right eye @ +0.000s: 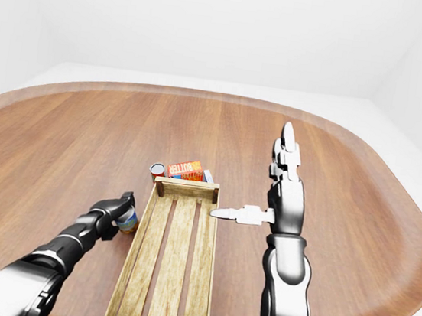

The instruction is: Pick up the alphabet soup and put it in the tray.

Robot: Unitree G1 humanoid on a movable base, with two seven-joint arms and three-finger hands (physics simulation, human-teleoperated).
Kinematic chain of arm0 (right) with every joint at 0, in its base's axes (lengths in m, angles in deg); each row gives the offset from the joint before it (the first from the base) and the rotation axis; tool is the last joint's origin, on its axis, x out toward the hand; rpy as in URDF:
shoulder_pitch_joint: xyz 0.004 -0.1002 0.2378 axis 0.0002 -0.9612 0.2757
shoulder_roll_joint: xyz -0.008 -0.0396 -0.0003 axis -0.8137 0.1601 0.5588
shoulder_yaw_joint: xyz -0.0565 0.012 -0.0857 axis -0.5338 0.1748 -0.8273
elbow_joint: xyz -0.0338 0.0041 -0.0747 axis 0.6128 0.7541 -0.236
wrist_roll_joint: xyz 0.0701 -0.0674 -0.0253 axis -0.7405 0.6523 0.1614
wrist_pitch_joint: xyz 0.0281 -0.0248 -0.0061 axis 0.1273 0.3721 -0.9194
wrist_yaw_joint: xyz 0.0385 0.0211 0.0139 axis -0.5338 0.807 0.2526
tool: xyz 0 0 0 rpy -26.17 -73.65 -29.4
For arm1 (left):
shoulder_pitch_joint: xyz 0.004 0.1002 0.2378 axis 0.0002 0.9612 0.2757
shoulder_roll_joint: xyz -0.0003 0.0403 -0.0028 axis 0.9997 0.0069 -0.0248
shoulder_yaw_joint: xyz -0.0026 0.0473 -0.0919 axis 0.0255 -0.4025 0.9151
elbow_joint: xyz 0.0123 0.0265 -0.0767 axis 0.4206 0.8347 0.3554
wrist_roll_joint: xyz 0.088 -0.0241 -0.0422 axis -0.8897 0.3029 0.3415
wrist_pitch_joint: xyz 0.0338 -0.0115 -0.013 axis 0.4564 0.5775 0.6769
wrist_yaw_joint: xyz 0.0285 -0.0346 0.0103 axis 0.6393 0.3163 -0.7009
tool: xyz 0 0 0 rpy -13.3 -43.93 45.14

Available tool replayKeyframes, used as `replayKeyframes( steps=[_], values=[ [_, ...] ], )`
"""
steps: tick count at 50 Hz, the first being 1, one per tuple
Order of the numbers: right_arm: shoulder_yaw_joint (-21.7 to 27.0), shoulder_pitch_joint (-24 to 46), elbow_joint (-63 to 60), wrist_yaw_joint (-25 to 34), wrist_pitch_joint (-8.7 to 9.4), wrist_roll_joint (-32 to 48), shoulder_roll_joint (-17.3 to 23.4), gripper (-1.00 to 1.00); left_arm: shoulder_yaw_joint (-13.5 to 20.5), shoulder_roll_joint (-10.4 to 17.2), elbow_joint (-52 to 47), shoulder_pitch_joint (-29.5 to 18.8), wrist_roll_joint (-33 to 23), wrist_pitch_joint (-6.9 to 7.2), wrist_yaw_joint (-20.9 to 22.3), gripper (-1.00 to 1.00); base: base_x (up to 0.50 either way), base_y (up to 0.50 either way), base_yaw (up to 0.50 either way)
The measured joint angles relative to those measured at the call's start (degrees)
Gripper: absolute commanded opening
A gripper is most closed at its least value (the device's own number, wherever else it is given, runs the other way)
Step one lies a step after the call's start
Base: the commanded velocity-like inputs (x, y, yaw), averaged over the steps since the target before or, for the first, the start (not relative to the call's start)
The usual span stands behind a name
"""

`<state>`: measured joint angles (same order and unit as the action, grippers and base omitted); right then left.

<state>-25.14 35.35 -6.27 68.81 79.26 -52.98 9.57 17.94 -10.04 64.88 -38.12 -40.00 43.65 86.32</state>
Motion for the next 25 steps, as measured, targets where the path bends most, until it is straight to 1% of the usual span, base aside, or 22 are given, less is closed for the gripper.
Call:
replayKeyframes(
  steps=[8,14,18,22,25],
  values=[
    [-0.12,0.27,0.91,0.01,0.00,-0.10,0.05,1.00,0.54,0.95,-1.02,1.20,1.18,0.39,-0.51,-1.00,0.00,0.00,0.00],
    [-0.25,0.33,1.27,0.01,0.00,-0.12,0.05,1.00,1.54,2.58,-2.76,1.65,2.84,1.11,-0.35,-1.00,0.00,0.00,0.00],
    [-0.32,0.40,1.48,0.00,0.00,-0.10,0.05,1.00,2.46,4.00,-5.73,2.20,4.00,1.73,0.79,-1.00,0.00,0.00,0.00],
    [-0.42,0.54,1.59,-0.03,0.00,-0.14,0.02,1.00,3.40,5.12,-10.51,3.44,4.49,2.77,2.60,-1.00,0.00,0.00,0.00],
    [-0.46,0.53,1.49,-0.04,0.00,-0.13,0.04,1.00,4.34,5.77,-15.73,4.93,4.62,3.65,4.85,-1.00,0.00,0.00,0.00]
  ],
)
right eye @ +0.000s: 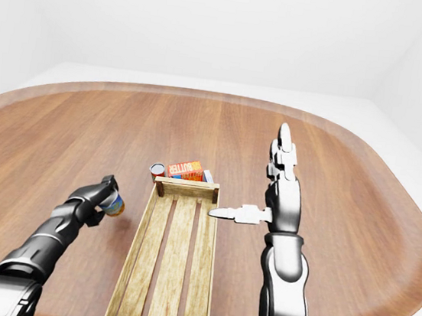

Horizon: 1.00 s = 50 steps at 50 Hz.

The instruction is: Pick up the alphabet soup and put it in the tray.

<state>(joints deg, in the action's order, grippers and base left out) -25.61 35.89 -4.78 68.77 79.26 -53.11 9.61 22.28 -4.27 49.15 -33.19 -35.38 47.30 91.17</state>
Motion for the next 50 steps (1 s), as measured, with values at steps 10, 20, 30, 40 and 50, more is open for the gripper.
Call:
replayKeyframes(
  steps=[10,20,30,40,50],
  values=[
    [0.11,-0.13,-0.54,0.02,0.00,0.08,0.02,1.00,3.60,0.95,-18.37,5.19,-1.15,2.50,8.39,-1.00,0.00,0.00,0.00],
    [0.41,-0.13,-0.82,0.03,0.00,-0.01,0.10,1.00,6.05,0.37,-33.93,9.40,-3.48,3.13,15.76,-1.00,0.00,0.00,0.00],
    [0.68,-0.37,-1.58,0.11,0.00,-0.10,0.12,1.00,7.23,-0.69,-45.34,11.07,-5.53,2.35,22.08,-1.00,0.00,0.00,0.00],
    [0.89,-0.48,-2.22,0.17,0.00,-0.12,0.15,1.00,6.68,-2.91,-55.13,11.98,-7.02,-0.44,28.08,-1.00,0.00,0.00,0.00],
    [0.99,-0.54,-2.65,0.21,0.00,-0.18,0.13,1.00,4.56,-5.74,-59.62,10.82,-8.71,-3.69,32.39,-1.00,0.00,0.00,0.00]
  ],
)
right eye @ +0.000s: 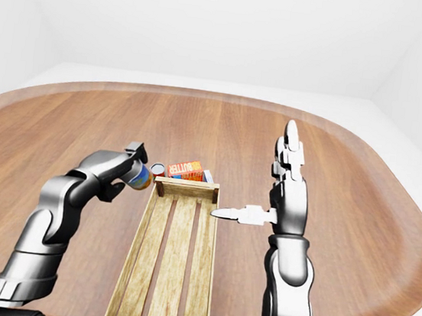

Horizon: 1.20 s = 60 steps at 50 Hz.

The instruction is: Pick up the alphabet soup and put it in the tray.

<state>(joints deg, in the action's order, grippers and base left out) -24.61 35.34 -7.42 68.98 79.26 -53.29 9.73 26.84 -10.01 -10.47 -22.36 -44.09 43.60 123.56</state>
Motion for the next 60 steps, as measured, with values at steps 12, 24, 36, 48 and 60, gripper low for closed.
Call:
replayKeyframes(
  steps=[12,24,36,48,60],
  values=[
    [-0.32,-0.07,-0.02,-0.11,0.00,0.07,-0.13,1.00,-4.41,-4.28,-0.46,0.50,-3.56,-3.18,1.48,-1.00,0.00,0.00,0.00],
    [-0.55,0.02,0.24,-0.16,0.00,0.07,-0.17,1.00,-9.45,-8.33,2.20,3.56,-10.01,-3.18,-0.54,-1.00,0.00,0.00,0.00],
    [-0.67,-0.08,0.25,-0.14,0.00,0.04,-0.21,1.00,-13.54,-11.39,7.71,5.58,-16.15,-3.18,-5.06,-1.00,0.00,0.00,0.00],
    [-0.85,-0.14,0.49,-0.19,0.00,0.02,-0.27,1.00,-16.56,-13.27,11.00,7.68,-19.74,-3.18,-8.43,-1.00,0.00,0.00,0.00],
    [-0.93,-0.36,0.40,-0.20,0.00,0.00,-0.33,1.00,-18.69,-14.27,12.06,9.65,-21.29,-3.18,-9.89,-1.00,0.00,0.00,0.00]
  ],
)
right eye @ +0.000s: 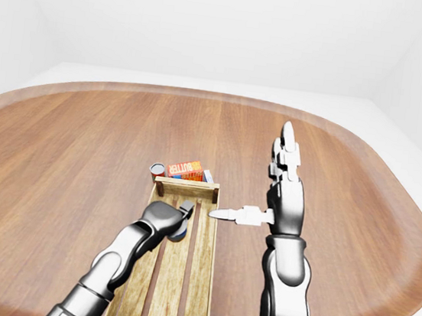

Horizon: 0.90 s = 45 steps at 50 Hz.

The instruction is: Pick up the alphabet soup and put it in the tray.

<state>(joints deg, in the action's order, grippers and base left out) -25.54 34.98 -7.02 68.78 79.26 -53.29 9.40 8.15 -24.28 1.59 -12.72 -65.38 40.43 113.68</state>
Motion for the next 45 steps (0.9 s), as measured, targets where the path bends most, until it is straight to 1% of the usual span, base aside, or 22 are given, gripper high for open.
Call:
replayKeyframes(
  steps=[13,30,44,45],
  values=[
    [-0.01,-0.22,-0.10,-0.04,0.00,-0.03,-0.06,1.00,-1.17,-0.56,2.27,0.81,-0.72,0.00,-1.55,-1.00,0.00,0.00,0.00],
    [0.23,-0.36,-0.31,-0.06,0.00,-0.32,-0.07,1.00,-1.12,-1.07,8.52,-0.73,-0.37,0.00,-4.10,-1.00,0.00,0.00,0.00],
    [0.13,-0.60,-0.47,-0.16,0.00,-0.31,-0.13,1.00,-0.88,-1.26,15.04,-2.39,-0.10,0.00,-7.31,-1.00,0.00,0.00,0.00],
    [0.11,-0.62,-0.47,-0.17,0.00,-0.30,-0.14,1.00,-0.85,-1.28,15.33,-2.50,-0.06,0.00,-7.44,-0.95,0.00,0.00,0.00]
  ],
)
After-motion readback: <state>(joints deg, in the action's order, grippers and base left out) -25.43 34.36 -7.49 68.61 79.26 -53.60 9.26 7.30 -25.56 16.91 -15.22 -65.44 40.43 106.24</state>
